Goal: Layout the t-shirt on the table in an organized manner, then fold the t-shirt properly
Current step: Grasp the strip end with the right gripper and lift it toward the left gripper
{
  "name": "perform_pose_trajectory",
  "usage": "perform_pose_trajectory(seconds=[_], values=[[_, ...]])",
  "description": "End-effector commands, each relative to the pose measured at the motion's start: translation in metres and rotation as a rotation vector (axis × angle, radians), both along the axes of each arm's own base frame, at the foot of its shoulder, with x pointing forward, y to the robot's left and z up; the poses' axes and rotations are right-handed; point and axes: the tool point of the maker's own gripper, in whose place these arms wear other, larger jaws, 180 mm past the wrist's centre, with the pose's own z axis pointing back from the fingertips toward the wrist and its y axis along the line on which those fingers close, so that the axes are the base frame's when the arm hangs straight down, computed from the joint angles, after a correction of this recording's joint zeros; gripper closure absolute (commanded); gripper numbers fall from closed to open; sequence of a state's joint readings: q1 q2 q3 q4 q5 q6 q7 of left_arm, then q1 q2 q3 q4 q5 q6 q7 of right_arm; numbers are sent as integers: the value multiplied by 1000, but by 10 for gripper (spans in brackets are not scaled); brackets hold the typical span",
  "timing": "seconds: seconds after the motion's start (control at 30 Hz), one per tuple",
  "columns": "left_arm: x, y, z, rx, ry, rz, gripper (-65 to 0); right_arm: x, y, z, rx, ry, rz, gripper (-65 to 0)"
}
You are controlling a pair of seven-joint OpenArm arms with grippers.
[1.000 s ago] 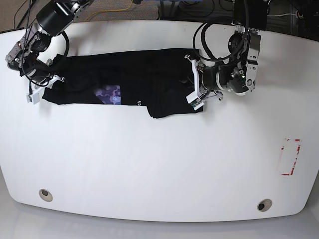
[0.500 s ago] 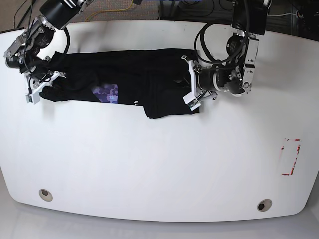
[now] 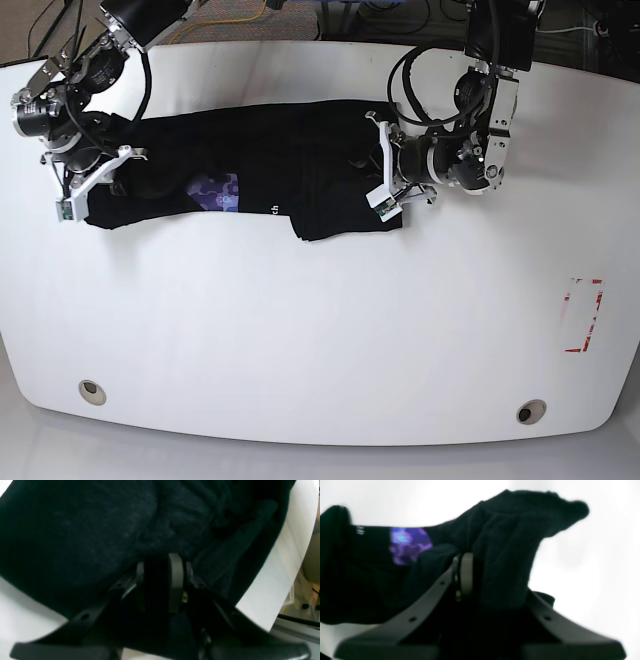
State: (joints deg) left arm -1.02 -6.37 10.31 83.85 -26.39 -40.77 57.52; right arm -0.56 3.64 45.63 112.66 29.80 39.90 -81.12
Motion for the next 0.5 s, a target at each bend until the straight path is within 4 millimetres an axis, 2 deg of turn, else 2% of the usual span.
perform_pose_trajectory(seconds=[0.0, 0.23, 0.47], values=[[-2, 20, -12, 123, 18, -10, -108, 15, 17, 14, 4, -66, 56, -52], [-2, 18, -12, 120, 18, -10, -108, 25, 69, 7, 78, -66, 167, -52], [-2, 8, -10, 98, 20, -9, -108, 32, 124, 7, 153, -76, 279, -52]])
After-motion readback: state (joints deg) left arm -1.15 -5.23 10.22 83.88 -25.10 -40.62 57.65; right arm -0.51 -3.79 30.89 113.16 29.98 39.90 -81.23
